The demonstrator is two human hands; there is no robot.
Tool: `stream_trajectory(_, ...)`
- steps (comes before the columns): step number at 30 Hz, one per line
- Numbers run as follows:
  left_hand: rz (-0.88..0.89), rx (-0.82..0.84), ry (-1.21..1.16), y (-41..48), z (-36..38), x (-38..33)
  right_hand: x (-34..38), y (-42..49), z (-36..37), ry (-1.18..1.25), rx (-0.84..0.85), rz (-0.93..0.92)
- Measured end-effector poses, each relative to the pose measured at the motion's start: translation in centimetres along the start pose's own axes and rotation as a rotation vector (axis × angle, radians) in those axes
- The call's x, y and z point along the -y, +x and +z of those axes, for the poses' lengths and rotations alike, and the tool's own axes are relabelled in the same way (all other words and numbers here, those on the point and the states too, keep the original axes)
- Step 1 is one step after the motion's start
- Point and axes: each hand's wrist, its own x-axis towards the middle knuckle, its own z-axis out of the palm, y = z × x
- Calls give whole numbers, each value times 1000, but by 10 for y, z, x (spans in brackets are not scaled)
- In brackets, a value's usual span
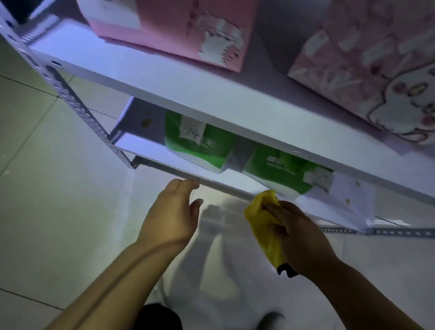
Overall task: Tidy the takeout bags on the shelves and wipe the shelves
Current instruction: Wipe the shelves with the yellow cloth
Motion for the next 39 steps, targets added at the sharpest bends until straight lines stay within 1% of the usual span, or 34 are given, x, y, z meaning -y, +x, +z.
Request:
stream_trajectory(7, -7, 47, 36, -48, 106, -74, -118, -38, -23, 46, 16, 28)
stream_trajectory(13, -12, 120, 35, -71, 183, -119, -202, -60, -39, 49, -22, 48)
stream_trajectory(18, 40, 221, 41, -69, 228, -137, -250, -61, -39, 46, -86, 163)
stream_trajectory(23, 98, 310, 54, -47, 258, -134, -278, -49, -25, 4, -158, 234)
stream_trajectory(29, 115, 308, 63, -23, 303, -121, -316, -17, 3, 15, -195, 223)
stream_trajectory(34, 131, 274, 74, -18, 359, -125, -357, 9, 19, -3, -206, 144)
stream_trajectory(36, 152, 251, 68, -15, 380, -129, -375, 18, 19, -19, -244, 104)
stream_trajectory(39, 231, 200, 80, 1, 405, -131, -402, 38, 17, -79, -316, 84)
